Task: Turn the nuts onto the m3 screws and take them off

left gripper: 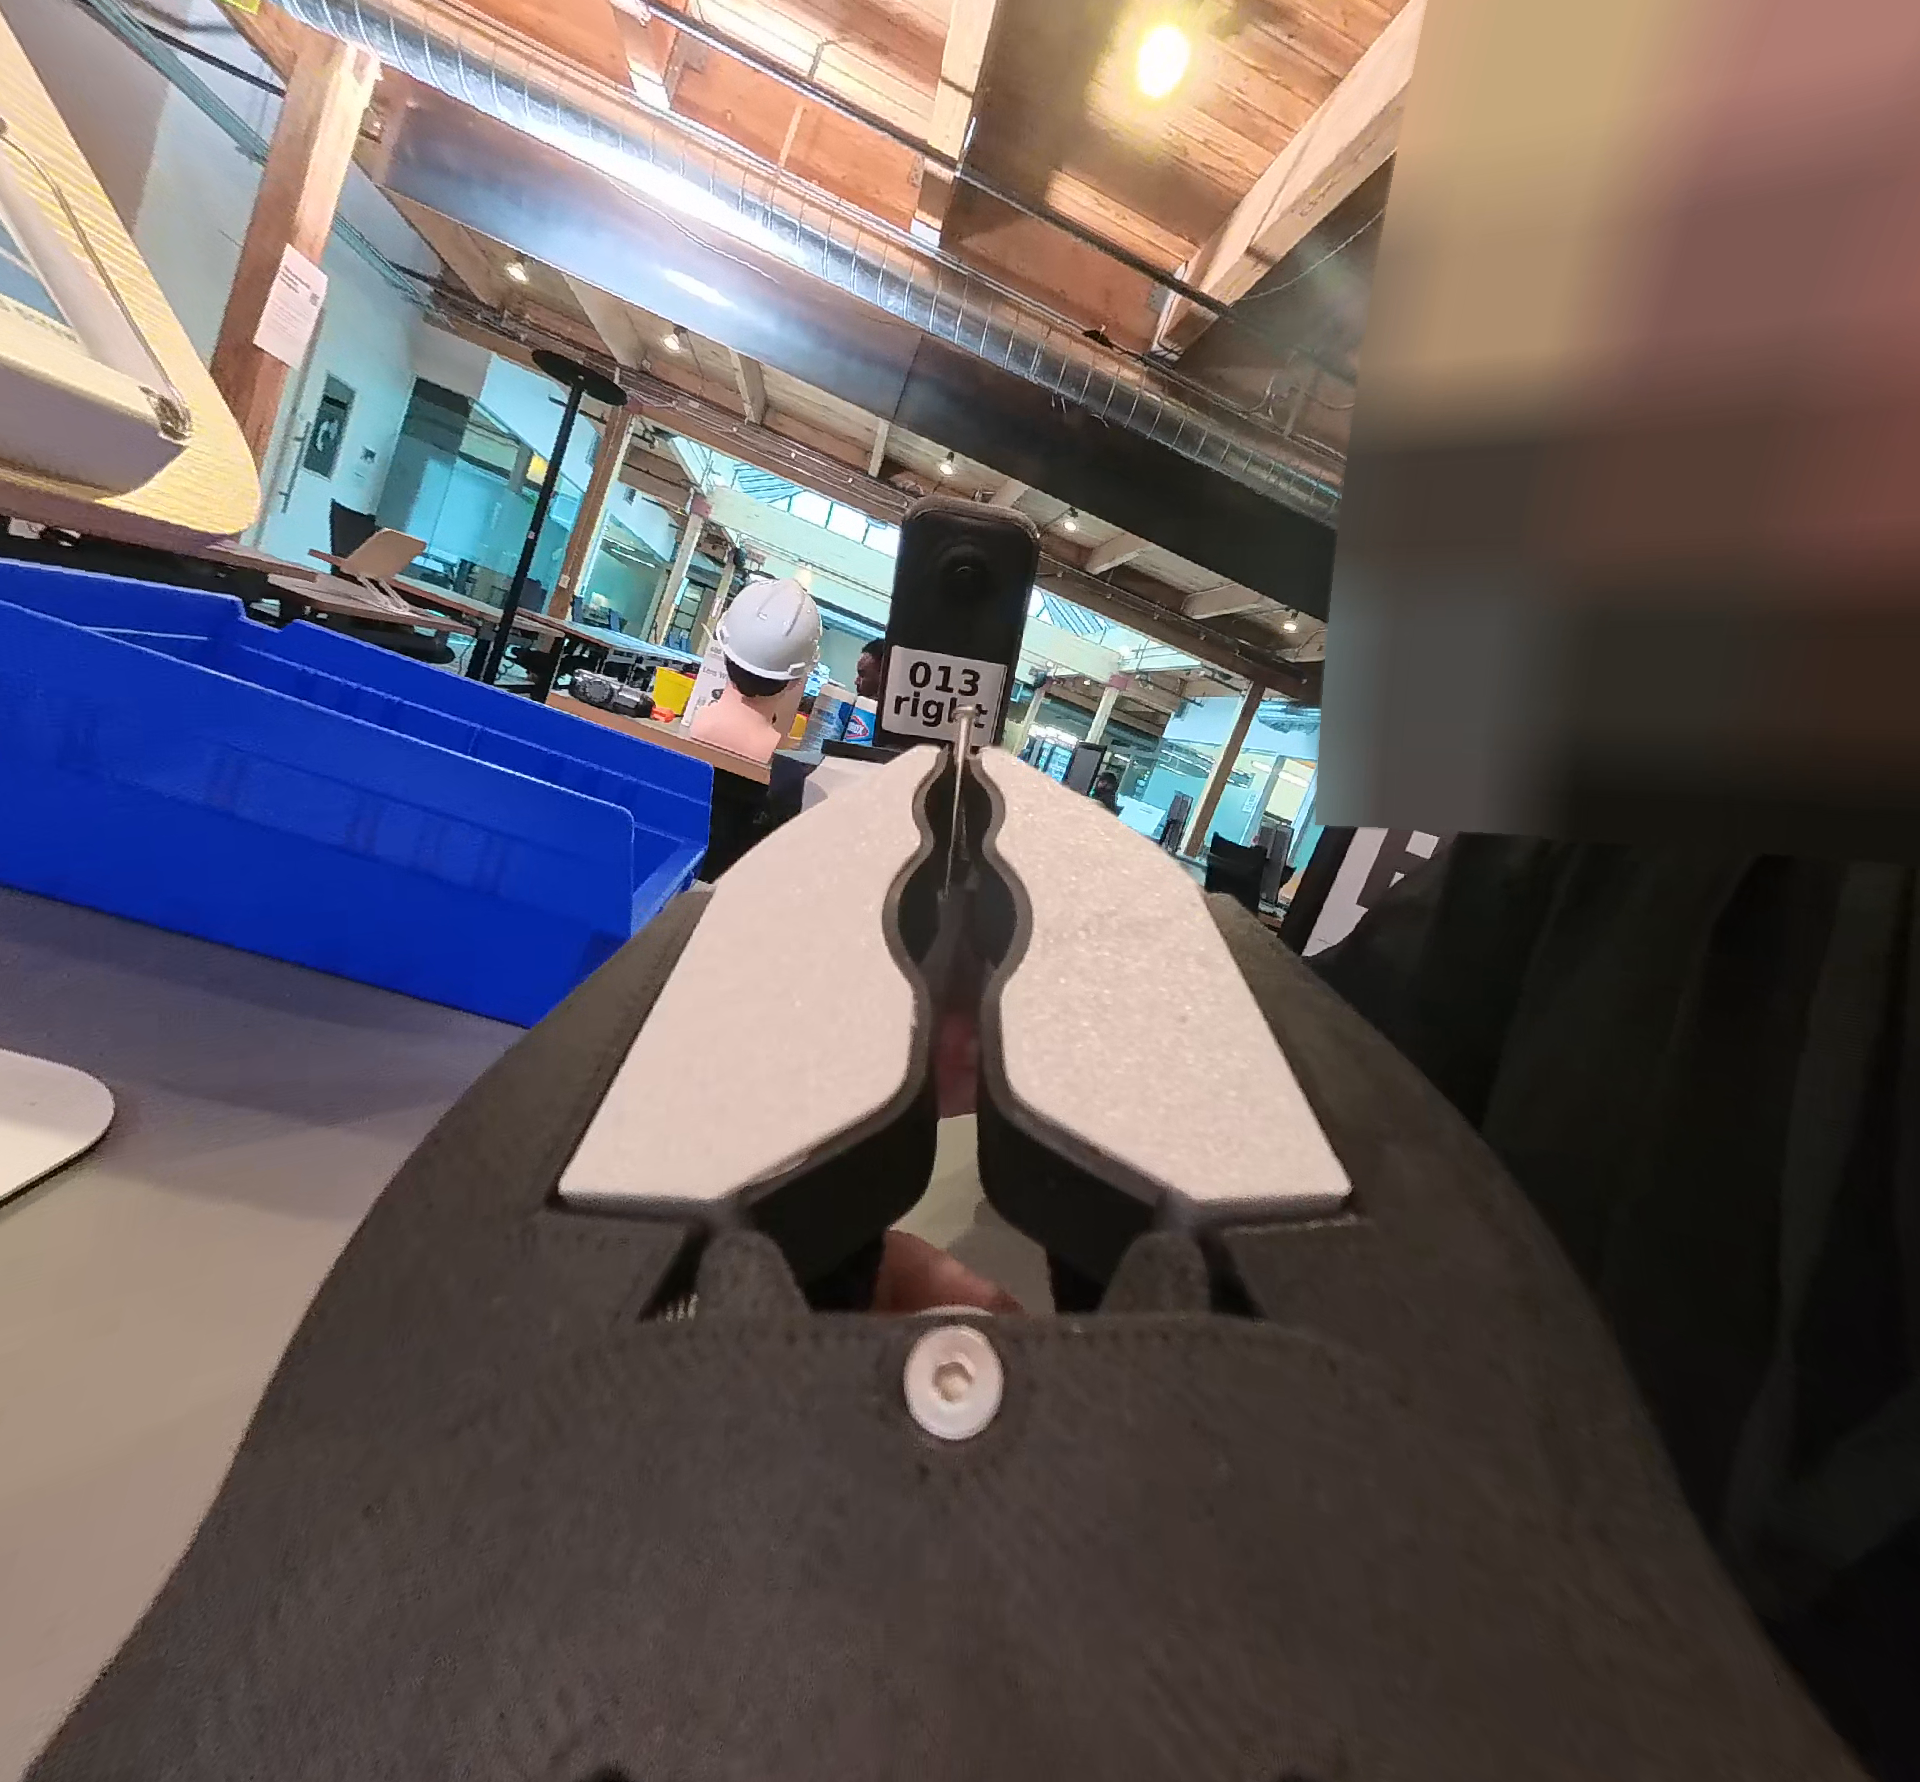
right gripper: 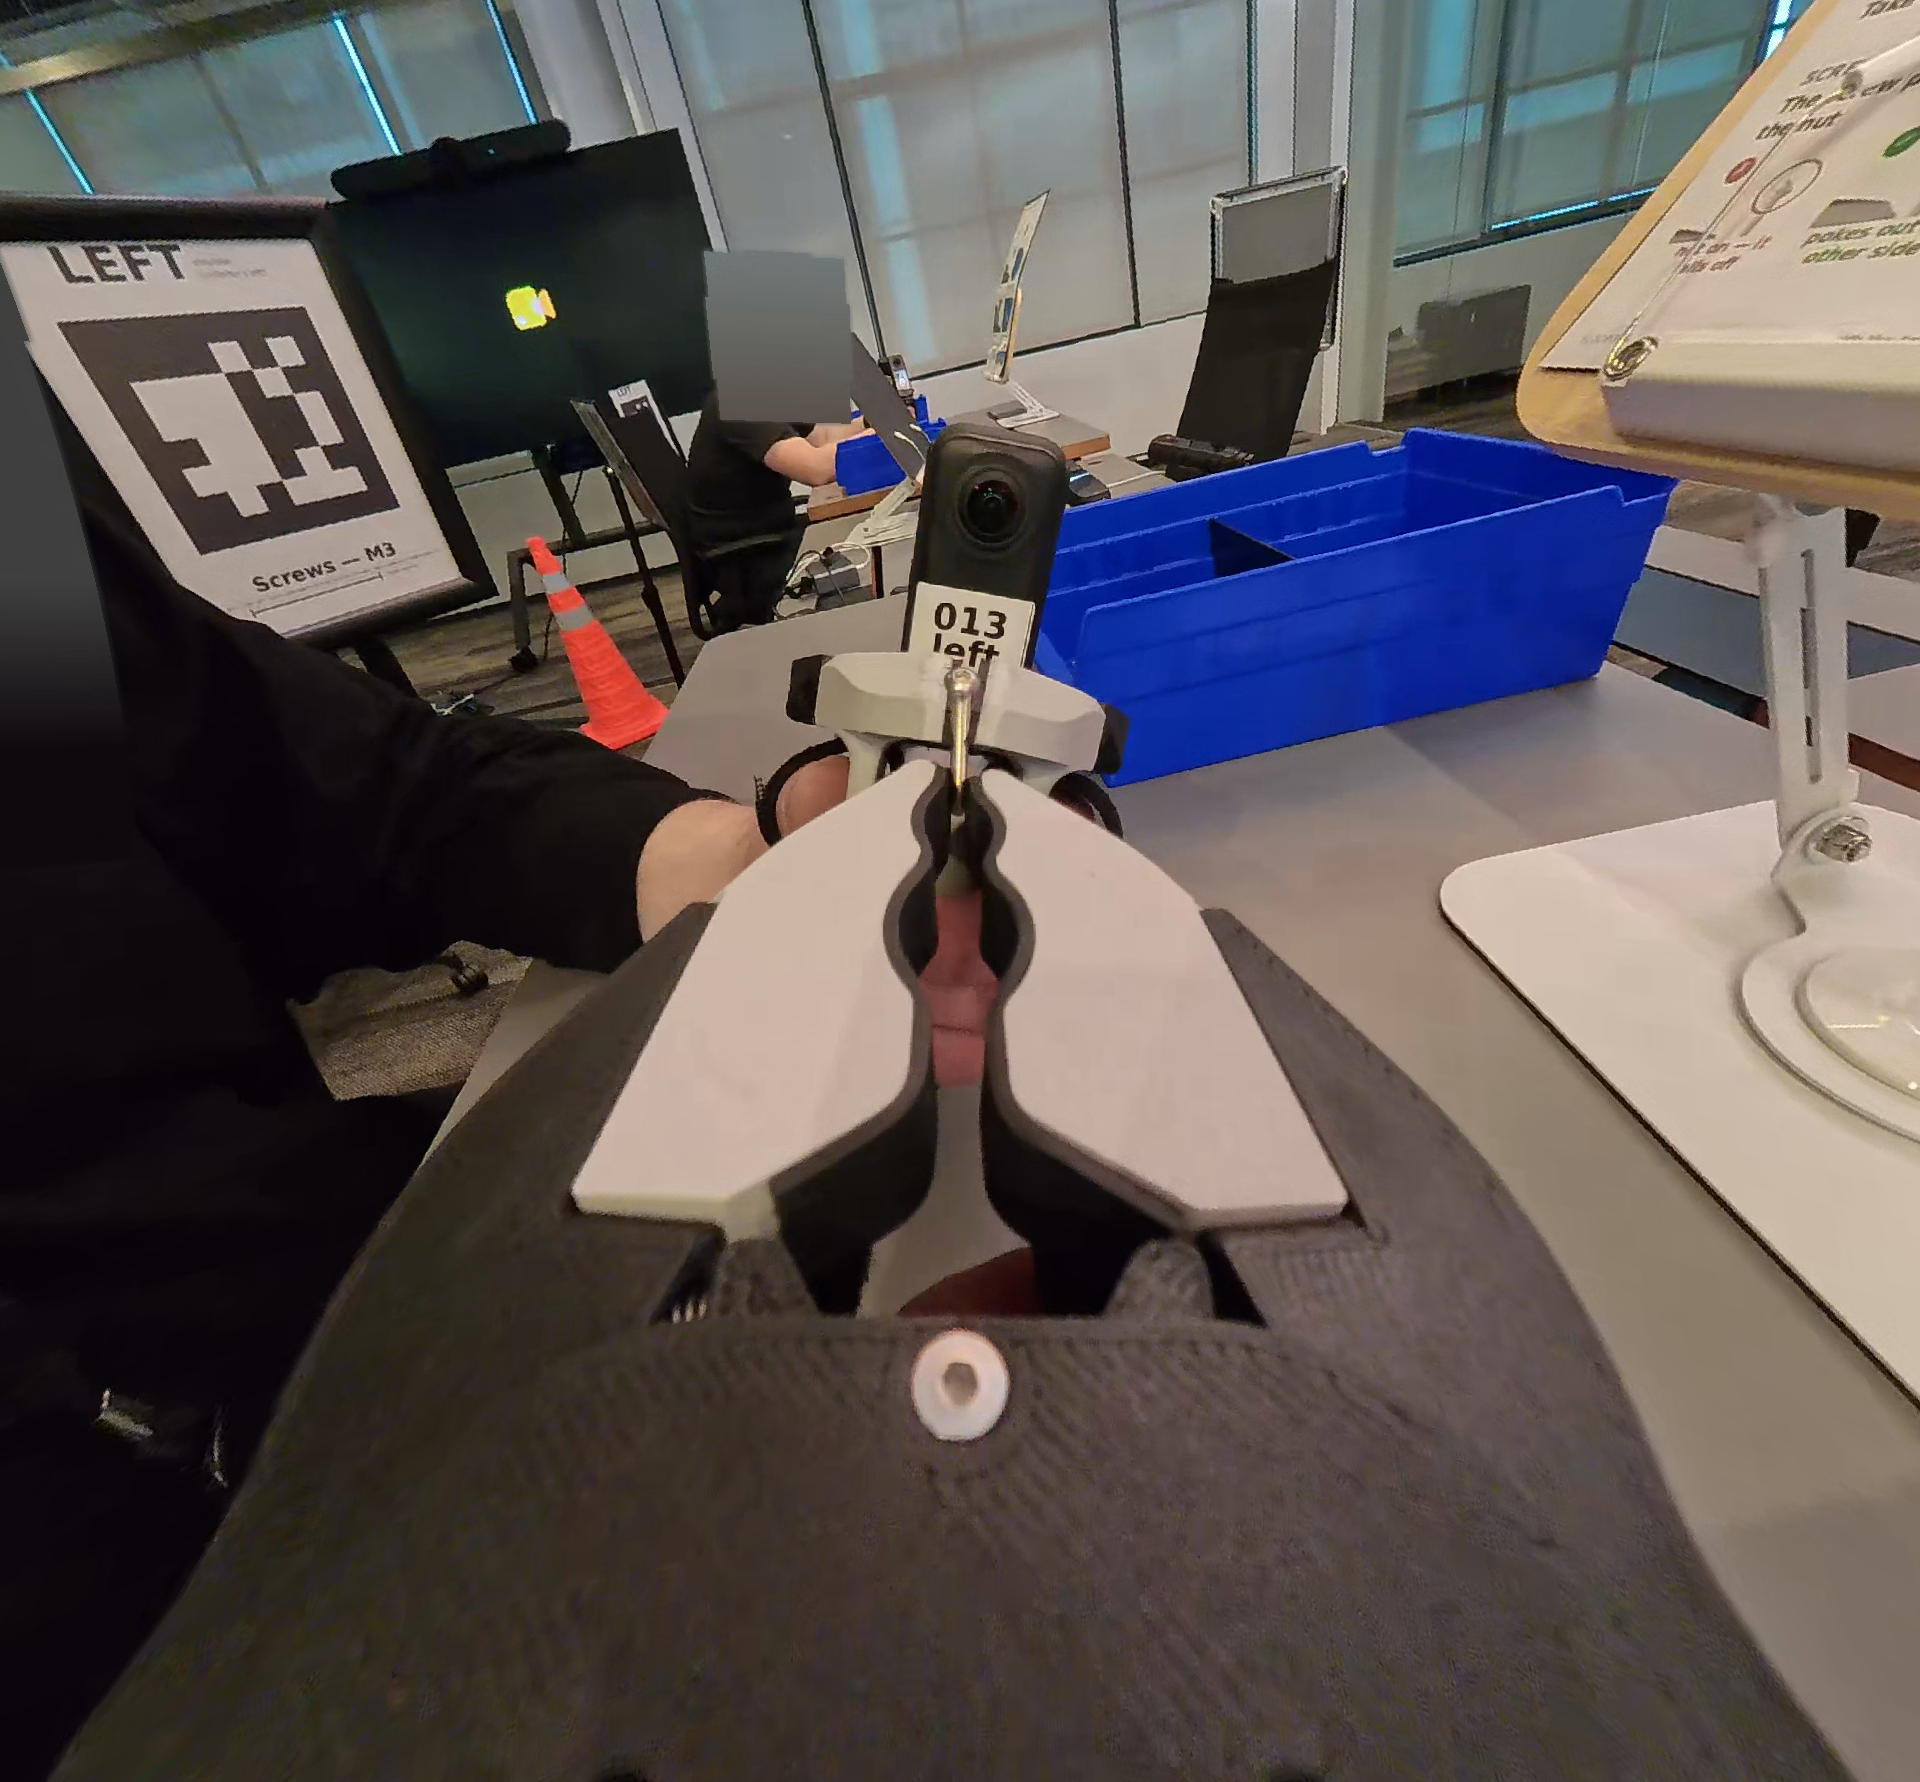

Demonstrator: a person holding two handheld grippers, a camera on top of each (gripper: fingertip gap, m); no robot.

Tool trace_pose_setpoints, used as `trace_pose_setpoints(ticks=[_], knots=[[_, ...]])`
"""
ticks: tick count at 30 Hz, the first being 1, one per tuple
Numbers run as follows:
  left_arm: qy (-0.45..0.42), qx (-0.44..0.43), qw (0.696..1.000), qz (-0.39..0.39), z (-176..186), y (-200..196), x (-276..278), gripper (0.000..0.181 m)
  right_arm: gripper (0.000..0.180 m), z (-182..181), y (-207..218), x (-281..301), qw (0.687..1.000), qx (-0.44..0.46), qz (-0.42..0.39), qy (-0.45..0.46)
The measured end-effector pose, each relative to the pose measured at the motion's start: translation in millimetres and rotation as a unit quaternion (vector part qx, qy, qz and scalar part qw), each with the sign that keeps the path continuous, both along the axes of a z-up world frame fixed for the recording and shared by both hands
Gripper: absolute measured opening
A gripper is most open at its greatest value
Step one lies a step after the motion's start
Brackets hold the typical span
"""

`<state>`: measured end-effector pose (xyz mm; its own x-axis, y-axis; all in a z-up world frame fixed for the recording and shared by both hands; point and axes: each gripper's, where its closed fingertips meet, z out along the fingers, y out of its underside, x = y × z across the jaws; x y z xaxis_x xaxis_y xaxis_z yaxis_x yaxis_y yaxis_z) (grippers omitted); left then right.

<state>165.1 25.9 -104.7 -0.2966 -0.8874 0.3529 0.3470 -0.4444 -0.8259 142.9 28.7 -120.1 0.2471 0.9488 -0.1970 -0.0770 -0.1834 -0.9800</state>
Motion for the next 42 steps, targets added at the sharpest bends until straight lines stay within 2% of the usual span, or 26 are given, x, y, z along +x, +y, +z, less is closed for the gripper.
trace_pose_setpoints(ticks=[6, 10, 15, 18, 26, 33, 42], knots=[[0.019, 0.019, 1.000, 0.001, -2.1, -1.2, -0.4, 0.003, 0.002, -4.5, -1.0, 3.1, 0.999, 0.015, -0.002, -0.048], [0.075, 0.087, 0.993, 0.027, -4.7, 0.8, -6.2, 0.022, 0.002, -15.5, 3.7, 14.0, 0.986, 0.054, -0.028, -0.152], [0.204, 0.224, 0.951, 0.071, -21.3, 1.8, -3.8, 0.034, 0.002, -36.6, 1.6, 17.0, 0.955, 0.104, -0.028, -0.277], [0.247, 0.283, 0.924, 0.077, -32.1, -4.5, 3.5, 0.029, 0.002, -49.4, -1.3, 11.5, 0.942, 0.116, -0.023, -0.314], [0.285, 0.316, 0.903, 0.065, -48.3, -7.2, 7.7, 0.009, 0.002, -58.9, -4.0, 8.7, 0.934, 0.115, -0.017, -0.337], [0.299, 0.331, 0.893, 0.061, -52.3, -7.8, 4.4, 0.004, 0.002, -59.1, -4.3, 11.0, 0.933, 0.115, -0.019, -0.342], [0.287, 0.318, 0.902, 0.061, -50.6, -7.9, 4.4, 0.003, 0.002, -56.5, -4.9, 14.2, 0.934, 0.115, -0.022, -0.337]])
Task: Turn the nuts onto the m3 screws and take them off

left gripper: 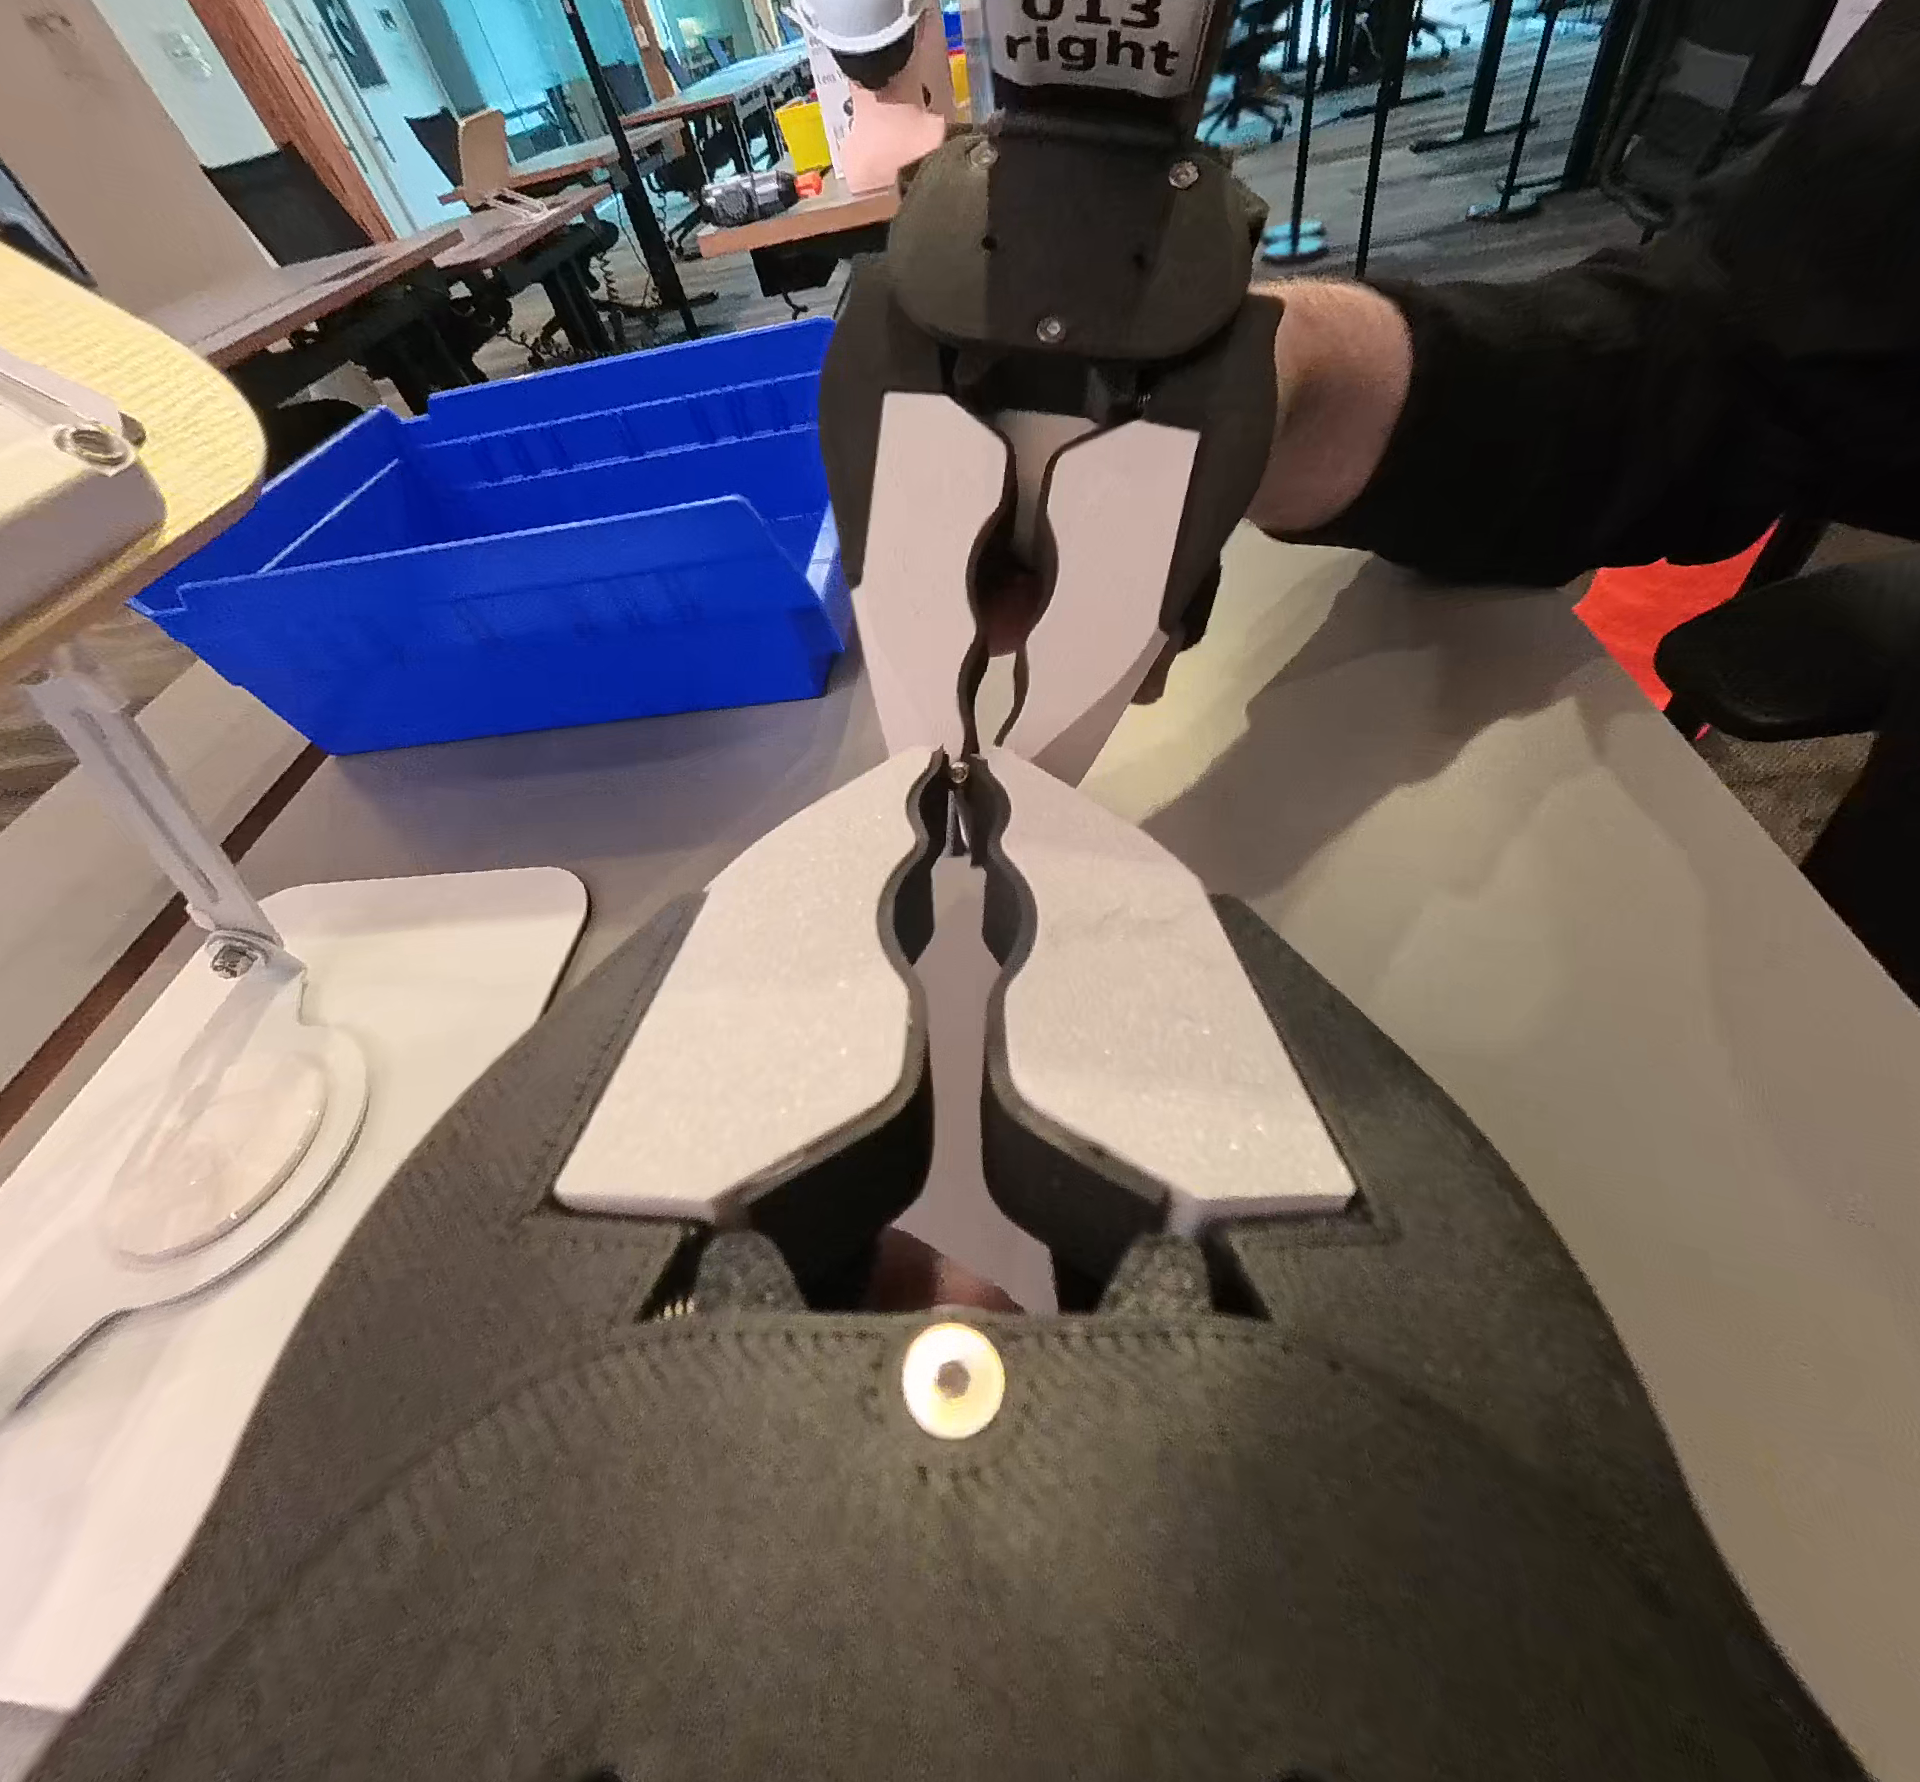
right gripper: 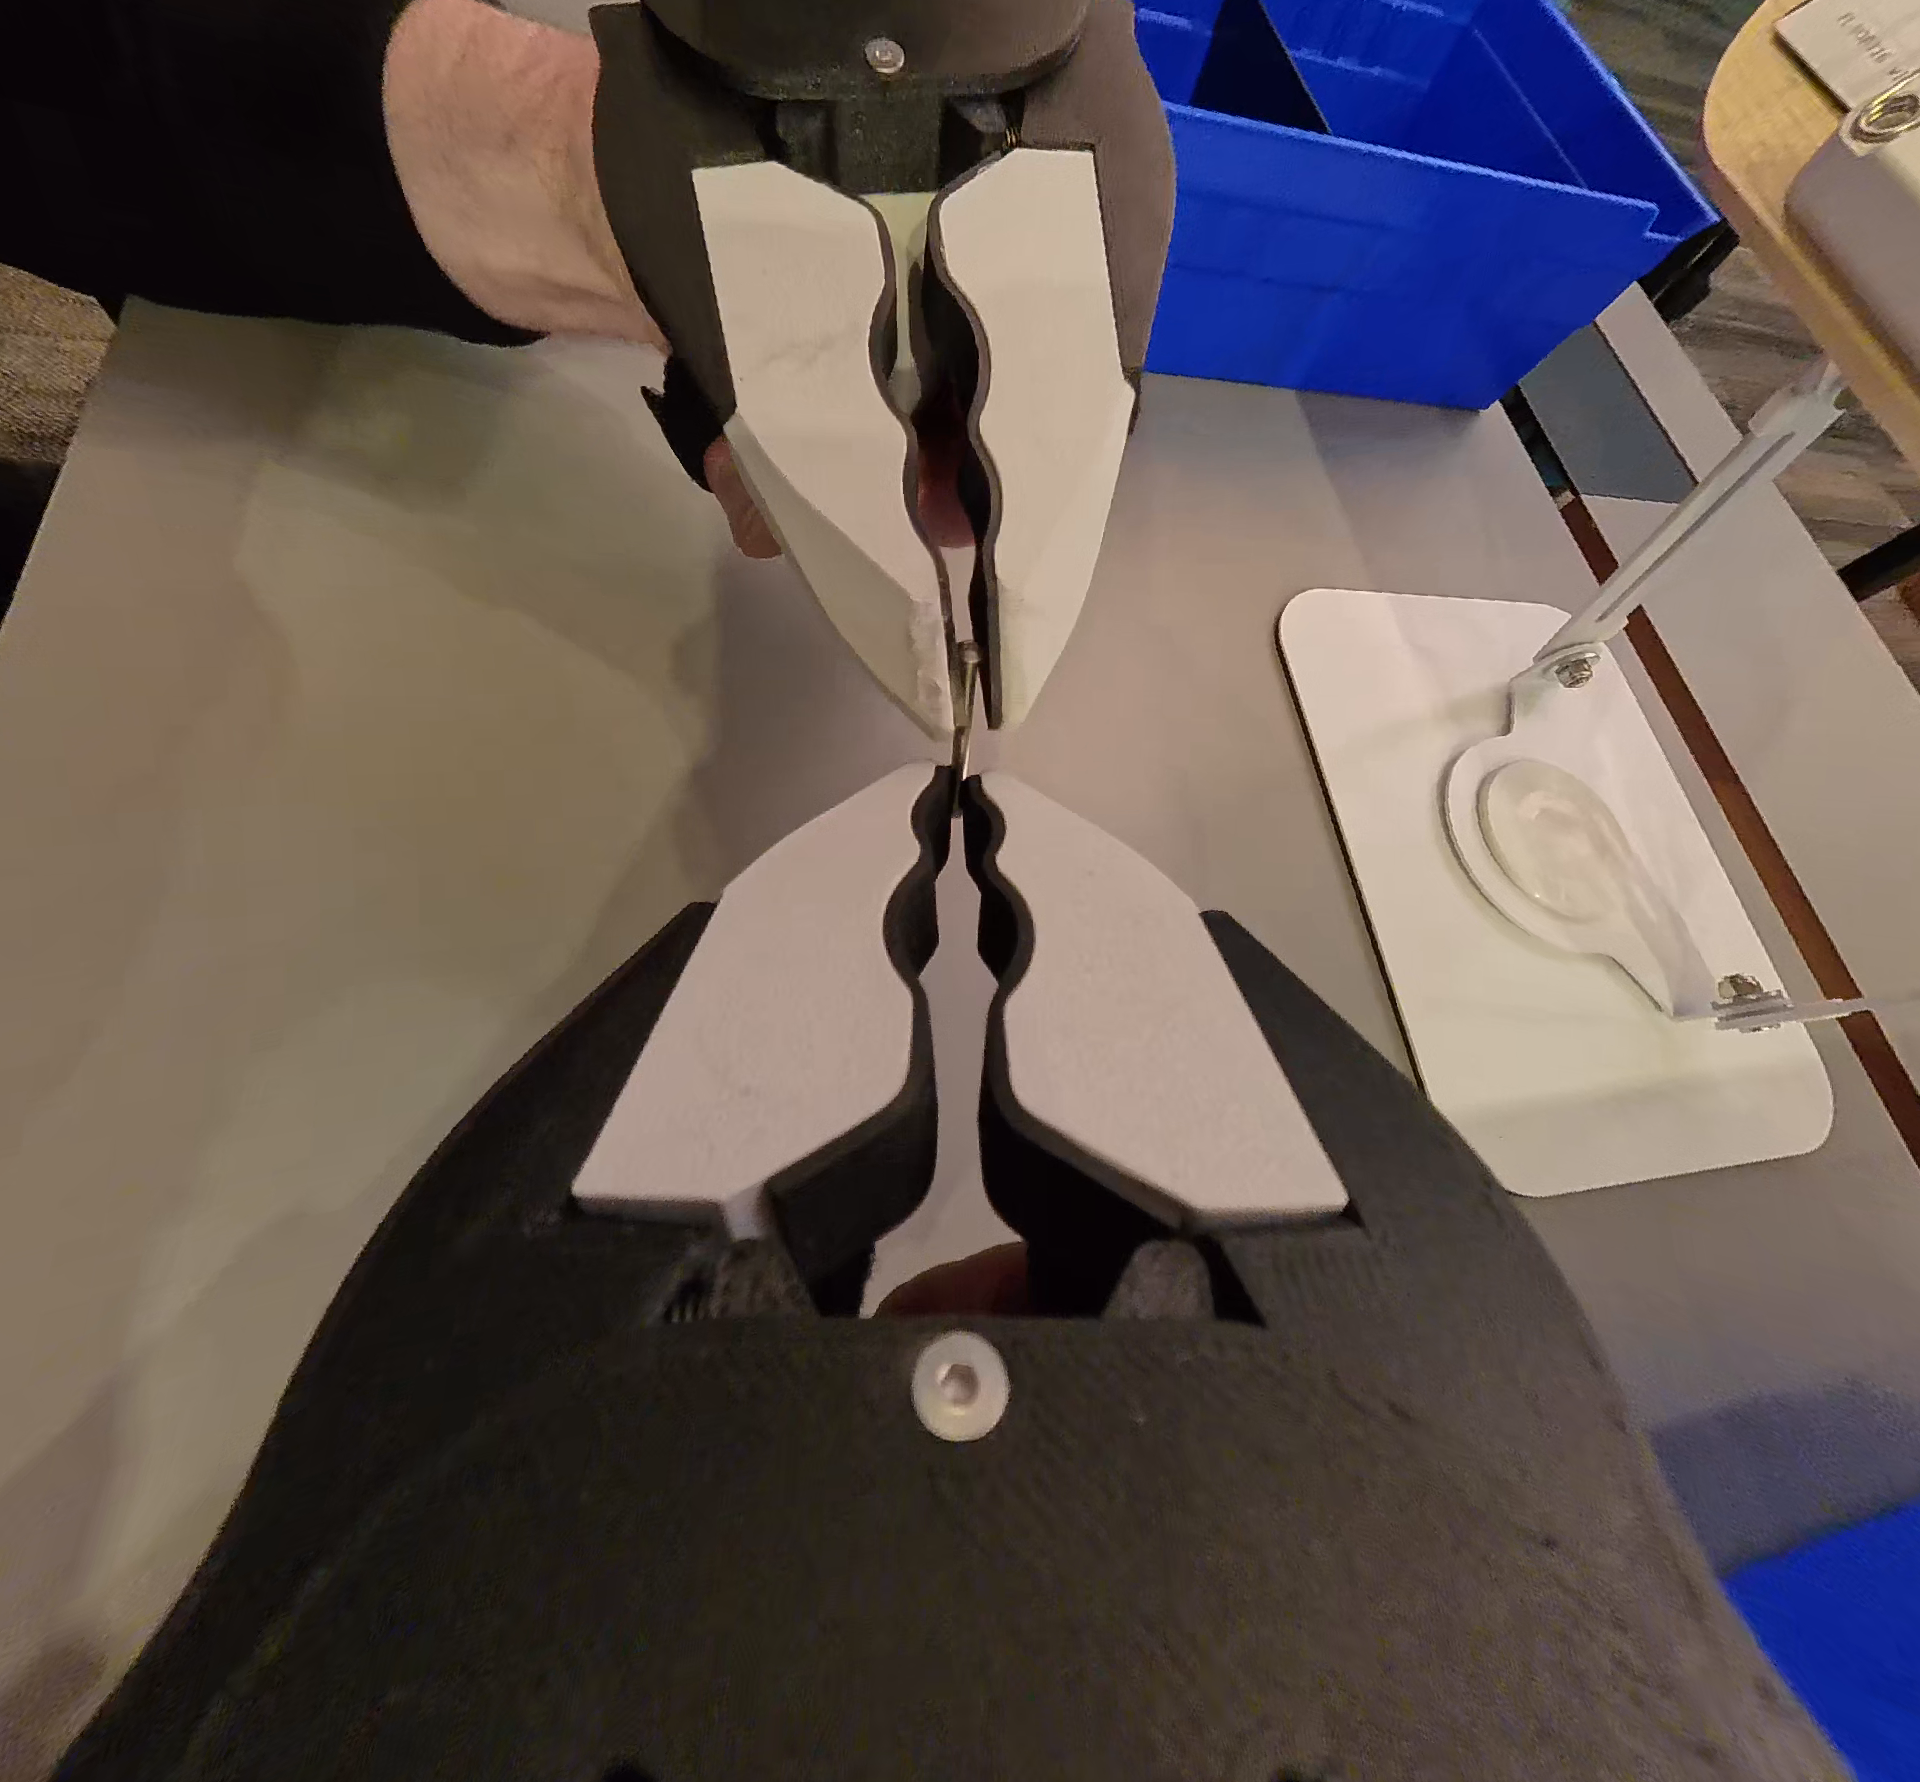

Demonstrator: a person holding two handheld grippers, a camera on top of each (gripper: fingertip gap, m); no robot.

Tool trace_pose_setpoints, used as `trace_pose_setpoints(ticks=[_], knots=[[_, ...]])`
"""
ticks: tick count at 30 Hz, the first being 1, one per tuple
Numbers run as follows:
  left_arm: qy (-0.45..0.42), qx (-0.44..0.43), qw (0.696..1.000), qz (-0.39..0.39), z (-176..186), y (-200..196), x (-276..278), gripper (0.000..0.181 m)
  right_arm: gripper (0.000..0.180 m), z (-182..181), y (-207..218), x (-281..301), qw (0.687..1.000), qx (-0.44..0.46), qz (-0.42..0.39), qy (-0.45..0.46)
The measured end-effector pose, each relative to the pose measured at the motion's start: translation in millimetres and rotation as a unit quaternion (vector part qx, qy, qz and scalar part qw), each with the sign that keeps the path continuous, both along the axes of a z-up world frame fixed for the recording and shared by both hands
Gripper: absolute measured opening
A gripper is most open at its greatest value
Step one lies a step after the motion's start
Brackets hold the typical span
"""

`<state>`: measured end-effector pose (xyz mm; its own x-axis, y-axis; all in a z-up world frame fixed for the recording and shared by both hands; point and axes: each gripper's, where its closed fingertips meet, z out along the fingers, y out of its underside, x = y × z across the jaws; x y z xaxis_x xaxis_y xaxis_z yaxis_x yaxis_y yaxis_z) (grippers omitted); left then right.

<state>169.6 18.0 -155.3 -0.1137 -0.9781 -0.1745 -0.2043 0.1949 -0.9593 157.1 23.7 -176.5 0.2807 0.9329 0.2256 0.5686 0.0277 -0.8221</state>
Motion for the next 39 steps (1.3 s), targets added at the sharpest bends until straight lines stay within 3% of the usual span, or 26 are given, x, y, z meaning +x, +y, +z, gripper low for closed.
trace_pose_setpoints(ticks=[10, 39], knots=[[-0.028, -0.044, 0.999, -0.009, 0.2, -2.6, -3.9, 0.003, 0.002, 5.0, -4.6, 5.6, 1.000, 0.006, 0.006, -0.007], [0.005, -0.003, 1.000, -0.005, -15.1, -3.2, -6.2, 0.003, 0.002, 2.8, -8.5, 11.4, 1.000, -0.002, 0.011, -0.023]])
